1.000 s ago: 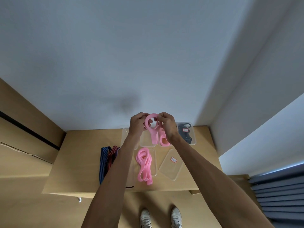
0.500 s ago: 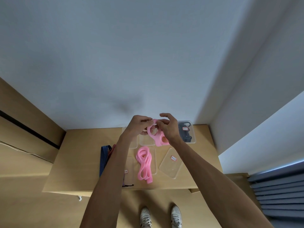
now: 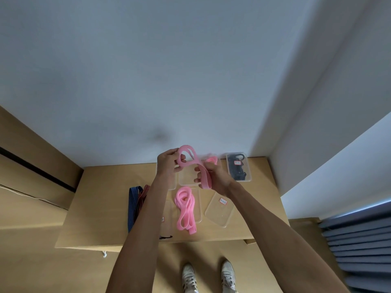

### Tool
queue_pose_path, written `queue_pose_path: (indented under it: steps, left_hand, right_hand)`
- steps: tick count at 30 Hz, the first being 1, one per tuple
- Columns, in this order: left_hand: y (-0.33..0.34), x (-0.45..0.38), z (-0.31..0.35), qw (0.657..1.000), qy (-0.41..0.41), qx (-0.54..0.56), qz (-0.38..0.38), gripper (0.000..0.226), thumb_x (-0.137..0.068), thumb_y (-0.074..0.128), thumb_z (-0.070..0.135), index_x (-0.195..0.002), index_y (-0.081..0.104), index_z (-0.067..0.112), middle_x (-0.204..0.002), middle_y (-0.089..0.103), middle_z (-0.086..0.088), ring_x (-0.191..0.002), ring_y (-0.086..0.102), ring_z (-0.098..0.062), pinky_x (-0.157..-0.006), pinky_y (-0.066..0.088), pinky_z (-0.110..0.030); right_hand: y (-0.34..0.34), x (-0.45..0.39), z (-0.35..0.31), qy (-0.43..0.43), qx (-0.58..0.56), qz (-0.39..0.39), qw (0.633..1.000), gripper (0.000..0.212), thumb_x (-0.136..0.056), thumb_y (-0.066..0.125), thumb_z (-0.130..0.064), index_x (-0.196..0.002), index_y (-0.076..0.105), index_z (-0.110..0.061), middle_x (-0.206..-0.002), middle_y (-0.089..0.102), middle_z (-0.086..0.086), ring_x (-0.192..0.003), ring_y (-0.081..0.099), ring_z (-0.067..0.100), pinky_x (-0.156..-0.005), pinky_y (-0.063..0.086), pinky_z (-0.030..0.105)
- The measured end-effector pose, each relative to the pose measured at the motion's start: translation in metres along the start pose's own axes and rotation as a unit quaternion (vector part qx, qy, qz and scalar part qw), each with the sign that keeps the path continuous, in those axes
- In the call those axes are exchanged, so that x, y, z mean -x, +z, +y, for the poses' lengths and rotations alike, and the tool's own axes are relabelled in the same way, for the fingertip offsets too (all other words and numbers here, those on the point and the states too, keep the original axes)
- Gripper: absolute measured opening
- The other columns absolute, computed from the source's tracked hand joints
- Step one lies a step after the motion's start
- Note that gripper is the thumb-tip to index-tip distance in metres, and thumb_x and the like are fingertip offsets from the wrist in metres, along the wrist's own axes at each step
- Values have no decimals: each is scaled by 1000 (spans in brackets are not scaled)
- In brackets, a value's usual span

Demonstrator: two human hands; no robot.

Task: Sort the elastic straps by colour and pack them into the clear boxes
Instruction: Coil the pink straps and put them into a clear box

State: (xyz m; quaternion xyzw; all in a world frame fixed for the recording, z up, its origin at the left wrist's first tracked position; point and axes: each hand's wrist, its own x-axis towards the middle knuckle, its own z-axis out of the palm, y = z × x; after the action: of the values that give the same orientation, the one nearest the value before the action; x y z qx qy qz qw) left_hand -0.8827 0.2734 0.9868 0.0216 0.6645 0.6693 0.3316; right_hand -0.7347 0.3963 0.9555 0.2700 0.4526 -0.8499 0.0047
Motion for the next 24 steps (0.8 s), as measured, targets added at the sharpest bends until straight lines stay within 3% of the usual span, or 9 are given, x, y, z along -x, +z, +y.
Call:
queue_pose_path:
  steps: [3, 7, 9, 11, 14, 17, 20, 24]
  left_hand:
    - [-8, -8, -5, 999, -20, 6, 46, 25, -88, 55, -6, -93, 73, 10, -67, 71, -2, -57, 67, -12, -54, 56, -27]
    - [-12, -14, -17, 992, -7, -88, 88, 19, -87, 59, 2, -87, 75, 11, -67, 73, -1, -61, 68, -11, -62, 60, -32]
    - [-13, -15, -25, 982, 14, -163, 97, 18, -88, 57, 4, -89, 75, 8, -75, 75, -7, -59, 69, -8, -62, 62, -32]
    - [-11, -15, -34, 974, 24, -202, 96, 20, -89, 55, 4, -92, 75, 6, -79, 75, -11, -59, 71, -9, -67, 63, -39]
    - [-1, -12, -40, 975, 45, -204, 80, 20, -88, 57, 5, -79, 73, 14, -75, 74, -8, -68, 75, -20, -73, 62, -45]
    - [12, -8, -43, 975, 98, -185, 70, 13, -87, 73, 24, -74, 74, 19, -72, 73, 1, -73, 72, -20, -70, 58, -40]
    - [22, -5, -40, 976, 146, -156, 41, 19, -85, 78, 37, -81, 76, 19, -73, 73, 2, -73, 70, -21, -69, 57, -37]
    - [30, 0, -31, 986, 140, -88, -30, 21, -87, 78, 38, -89, 74, 18, -69, 70, -10, -65, 68, -25, -67, 62, -37]
  right_hand:
    - [-7, 0, -4, 16, -11, 3, 1000, 26, -94, 45, -14, -108, 63, -2, -85, 60, 13, -79, 63, 29, -70, 50, 36]
    - [-10, -5, 0, 12, 184, 94, 978, 26, -85, 64, 2, -111, 64, -4, -78, 65, 16, -63, 63, 20, -60, 52, 31]
    - [-7, -9, 3, -14, 239, 203, 949, 19, -81, 75, -2, -97, 65, -2, -76, 67, 15, -57, 63, 17, -54, 53, 29]
    - [-1, -15, 4, -55, 300, 308, 901, 16, -77, 79, -6, -81, 64, -9, -79, 69, 10, -63, 66, 17, -60, 58, 32]
    - [16, -19, 3, -128, 360, 361, 851, 9, -79, 68, -7, -86, 74, -9, -85, 74, 4, -76, 69, 19, -71, 60, 33]
    - [28, -22, 2, -197, 370, 359, 834, 23, -85, 58, -4, -98, 77, -6, -88, 74, 6, -77, 69, 19, -72, 60, 32]
    - [35, -23, -1, -206, 326, 400, 831, 40, -85, 59, 1, -124, 60, -9, -88, 66, 0, -79, 65, 16, -73, 57, 27]
    - [35, -30, -5, -189, 243, 446, 840, 27, -83, 70, -6, -106, 57, -13, -71, 59, -14, -70, 64, 11, -63, 55, 26]
